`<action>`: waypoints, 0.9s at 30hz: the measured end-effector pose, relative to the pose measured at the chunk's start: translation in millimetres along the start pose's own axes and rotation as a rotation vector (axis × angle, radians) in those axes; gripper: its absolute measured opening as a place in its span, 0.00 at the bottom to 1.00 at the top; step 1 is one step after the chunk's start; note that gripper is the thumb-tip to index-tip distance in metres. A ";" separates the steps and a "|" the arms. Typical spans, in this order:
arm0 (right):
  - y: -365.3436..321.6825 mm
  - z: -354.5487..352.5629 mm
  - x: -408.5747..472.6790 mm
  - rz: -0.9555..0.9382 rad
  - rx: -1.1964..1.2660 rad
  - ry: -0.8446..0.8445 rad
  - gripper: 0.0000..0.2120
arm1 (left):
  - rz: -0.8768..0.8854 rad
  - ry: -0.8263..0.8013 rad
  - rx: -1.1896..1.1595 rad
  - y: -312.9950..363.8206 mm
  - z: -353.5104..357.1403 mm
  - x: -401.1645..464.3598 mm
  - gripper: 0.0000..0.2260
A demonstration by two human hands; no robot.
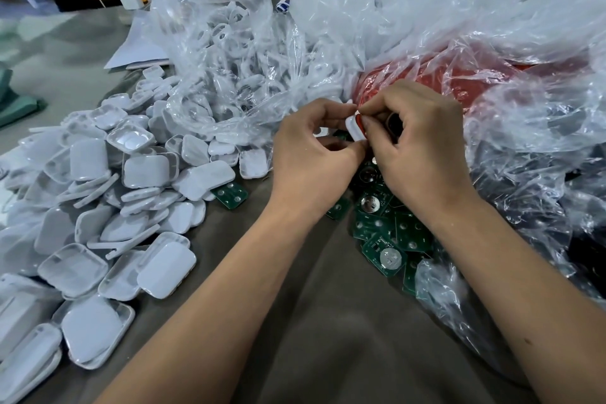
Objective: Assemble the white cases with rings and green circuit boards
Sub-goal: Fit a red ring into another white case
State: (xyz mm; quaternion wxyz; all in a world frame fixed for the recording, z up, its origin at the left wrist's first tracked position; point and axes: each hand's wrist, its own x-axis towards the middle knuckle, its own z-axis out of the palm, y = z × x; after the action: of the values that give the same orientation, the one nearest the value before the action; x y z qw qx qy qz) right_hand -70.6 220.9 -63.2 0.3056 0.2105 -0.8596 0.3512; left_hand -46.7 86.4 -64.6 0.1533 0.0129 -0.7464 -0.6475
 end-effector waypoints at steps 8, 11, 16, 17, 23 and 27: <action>1.9 -2.8 2.7 -0.048 0.034 -0.026 0.01 | -0.030 0.010 -0.048 1.6 -2.3 -0.8 0.15; 2.0 -4.2 3.6 -0.061 0.044 -0.042 0.02 | -0.052 -0.005 -0.081 2.3 -4.4 -1.3 0.16; 0.2 -4.9 2.9 -0.069 0.035 -0.020 0.01 | -0.038 -0.033 -0.106 1.9 -6.8 0.7 0.17; -0.8 -4.4 2.3 -0.069 0.032 -0.011 0.01 | -0.034 -0.033 -0.120 1.8 -7.6 1.1 0.17; -3.5 -0.2 0.0 -0.017 0.138 -0.048 0.08 | -0.114 -0.060 -0.348 -2.6 -15.6 7.5 0.14; 2.2 -1.6 2.0 0.120 0.276 -0.142 0.09 | -0.130 -0.093 -0.320 -4.4 -20.7 10.9 0.15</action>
State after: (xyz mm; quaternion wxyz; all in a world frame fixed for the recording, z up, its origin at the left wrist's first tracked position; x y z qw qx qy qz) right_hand -72.8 223.2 -62.0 0.1908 0.2229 -0.8336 0.4680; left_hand -52.7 63.4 -64.2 0.0765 0.0067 -0.6378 -0.7664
